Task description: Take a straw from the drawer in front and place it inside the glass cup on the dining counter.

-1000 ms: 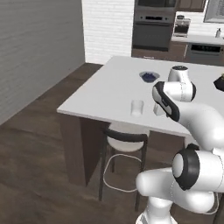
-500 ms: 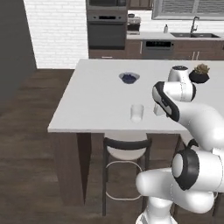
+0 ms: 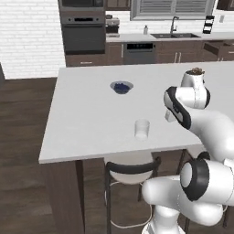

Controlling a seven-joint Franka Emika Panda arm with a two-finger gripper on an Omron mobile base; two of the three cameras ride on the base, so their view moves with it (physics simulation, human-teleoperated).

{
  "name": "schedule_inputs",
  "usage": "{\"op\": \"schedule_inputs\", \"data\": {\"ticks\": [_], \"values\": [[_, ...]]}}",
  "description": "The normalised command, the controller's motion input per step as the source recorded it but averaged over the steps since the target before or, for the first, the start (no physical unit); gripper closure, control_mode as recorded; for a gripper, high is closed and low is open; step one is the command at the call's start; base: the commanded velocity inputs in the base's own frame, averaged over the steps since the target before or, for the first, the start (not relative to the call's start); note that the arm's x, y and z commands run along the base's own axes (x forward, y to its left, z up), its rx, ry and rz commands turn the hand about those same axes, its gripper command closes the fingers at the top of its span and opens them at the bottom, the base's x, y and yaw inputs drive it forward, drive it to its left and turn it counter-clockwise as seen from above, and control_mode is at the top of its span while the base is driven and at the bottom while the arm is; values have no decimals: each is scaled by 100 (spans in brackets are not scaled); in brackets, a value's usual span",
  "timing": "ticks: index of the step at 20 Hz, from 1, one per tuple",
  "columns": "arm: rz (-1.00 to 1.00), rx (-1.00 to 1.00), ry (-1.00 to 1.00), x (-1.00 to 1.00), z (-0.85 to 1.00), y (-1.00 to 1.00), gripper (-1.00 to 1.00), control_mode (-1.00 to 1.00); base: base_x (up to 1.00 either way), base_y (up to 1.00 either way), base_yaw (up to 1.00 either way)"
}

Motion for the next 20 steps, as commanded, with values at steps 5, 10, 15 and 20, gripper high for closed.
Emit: {"op": "schedule_inputs", "data": {"ticks": [5, 10, 15, 20], "values": [[0, 0, 0, 0, 0, 0, 100, 100, 97, 30, -15], [0, 0, 0, 0, 0, 0, 100, 100, 96, 34, -9], [0, 6, -6, -1, 32, 12, 100, -100, 22, 17, -2], [1, 27, -17, -22, 62, 1, 100, -100, 0, 0, 0]]}}
